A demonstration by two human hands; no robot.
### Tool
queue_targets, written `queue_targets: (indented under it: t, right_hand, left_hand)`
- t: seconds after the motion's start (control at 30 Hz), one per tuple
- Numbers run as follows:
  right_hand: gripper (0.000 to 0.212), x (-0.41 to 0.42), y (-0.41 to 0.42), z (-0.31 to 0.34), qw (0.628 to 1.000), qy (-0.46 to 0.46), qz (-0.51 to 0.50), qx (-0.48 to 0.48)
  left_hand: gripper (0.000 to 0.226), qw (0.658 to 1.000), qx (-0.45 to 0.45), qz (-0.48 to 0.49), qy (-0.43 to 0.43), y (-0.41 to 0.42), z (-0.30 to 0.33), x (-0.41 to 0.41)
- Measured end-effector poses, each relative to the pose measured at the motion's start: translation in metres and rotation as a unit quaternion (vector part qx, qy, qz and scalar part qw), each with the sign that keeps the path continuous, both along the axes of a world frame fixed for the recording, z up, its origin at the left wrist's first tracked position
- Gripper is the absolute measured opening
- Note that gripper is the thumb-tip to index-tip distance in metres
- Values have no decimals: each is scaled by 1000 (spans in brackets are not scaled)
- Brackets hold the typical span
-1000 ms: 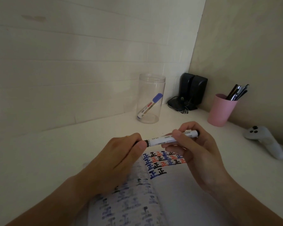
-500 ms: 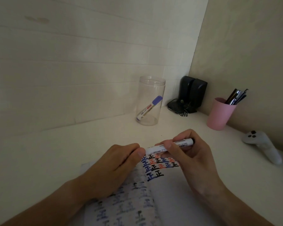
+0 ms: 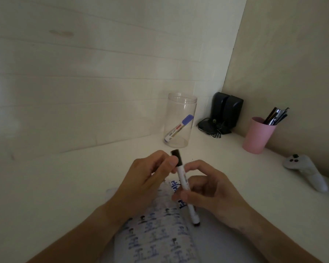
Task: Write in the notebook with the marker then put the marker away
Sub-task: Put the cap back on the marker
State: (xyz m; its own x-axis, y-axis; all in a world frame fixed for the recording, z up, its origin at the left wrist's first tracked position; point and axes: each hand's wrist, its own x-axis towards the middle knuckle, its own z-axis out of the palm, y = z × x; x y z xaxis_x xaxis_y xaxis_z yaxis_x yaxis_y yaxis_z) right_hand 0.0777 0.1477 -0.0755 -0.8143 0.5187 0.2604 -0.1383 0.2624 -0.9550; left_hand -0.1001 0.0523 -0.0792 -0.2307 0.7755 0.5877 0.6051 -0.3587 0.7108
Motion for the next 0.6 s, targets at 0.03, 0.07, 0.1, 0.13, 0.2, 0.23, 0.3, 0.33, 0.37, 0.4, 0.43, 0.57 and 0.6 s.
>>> queue_targets:
  t: [0.03, 0.07, 0.1, 0.13, 0.2, 0.23, 0.3, 0.33, 0.37, 0.4, 0.43, 0.57, 0.6]
  right_hand:
    - [45, -1, 0, 0, 1000, -1, 15, -12]
    - [56, 0, 2, 0, 1000, -1, 13, -25]
    - [67, 0, 3, 0, 999, 4, 3, -40]
    - [75, 0, 5, 2, 999, 7, -13, -51]
    - [76, -2, 8, 11, 997, 8, -56, -47]
    - [71, -5, 11, 20, 996, 14, -85, -36]
    - [56, -16, 21, 47, 988, 46, -150, -5]
    - [49, -24, 27, 63, 980, 72, -186, 8]
    - [42, -33, 36, 81, 970, 101, -222, 20]
    - [38, -42, 45, 98, 957, 127, -256, 40]
    - [36, -51, 54, 114, 943, 146, -289, 73]
    - [35, -88, 90, 147, 883, 187, -393, 174]
    - [34, -96, 97, 148, 870, 189, -413, 191]
  left_hand:
    - [29, 999, -1, 2, 32, -1, 0, -1]
    - [31, 997, -6, 12, 73, -1, -1, -2]
    - [32, 993, -15, 30, 114, -1, -1, -4]
    - [33, 986, -22, 56, 153, -2, -1, -7]
    - [32, 969, -19, 113, 219, -5, 1, -12]
    - [30, 961, -12, 136, 239, -6, 2, -13]
    - [28, 950, 4, 175, 258, -7, 3, -14]
    - [29, 946, 9, 191, 263, -7, 3, -15]
    - [30, 942, 9, 205, 265, -6, 3, -16]
    - [32, 940, 5, 214, 267, -6, 3, -17]
    - [35, 938, 0, 220, 269, -6, 3, -17]
    - [38, 928, -13, 248, 277, -4, 2, -21]
    - [37, 927, -15, 253, 278, -4, 1, -22]
